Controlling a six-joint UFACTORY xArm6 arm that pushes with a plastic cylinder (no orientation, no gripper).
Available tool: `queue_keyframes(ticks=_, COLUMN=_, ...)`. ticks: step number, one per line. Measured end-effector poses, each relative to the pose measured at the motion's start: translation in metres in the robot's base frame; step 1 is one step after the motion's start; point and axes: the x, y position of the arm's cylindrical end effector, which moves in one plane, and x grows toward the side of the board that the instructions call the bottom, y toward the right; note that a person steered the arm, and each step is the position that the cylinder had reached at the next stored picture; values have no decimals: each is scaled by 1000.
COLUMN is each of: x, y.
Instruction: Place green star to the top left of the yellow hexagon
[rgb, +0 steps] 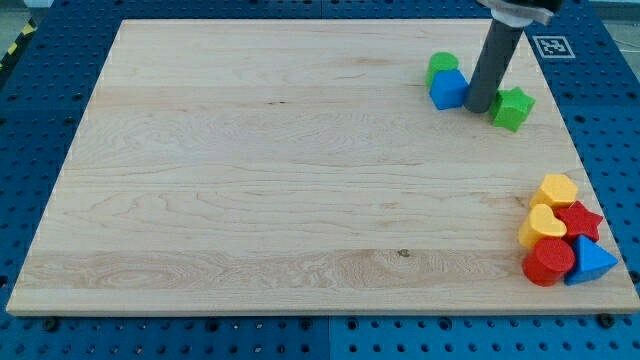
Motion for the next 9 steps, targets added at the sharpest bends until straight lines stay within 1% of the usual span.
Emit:
queue_keyframes(ticks=1, x=-24, y=27)
queue_keyframes(ticks=2, x=-33, y=76)
queue_keyframes(ticks=3, x=4, y=72)
queue_keyframes(ticks=4, x=52, y=23)
queue_keyframes(ticks=5, x=52, y=17)
queue_keyframes(ticks=6, x=20, y=22)
queue_keyframes(ticks=7, x=18, y=-25)
queue_keyframes(ticks=8, x=31, y=-46)
queue_keyframes(ticks=9, x=67, y=-26)
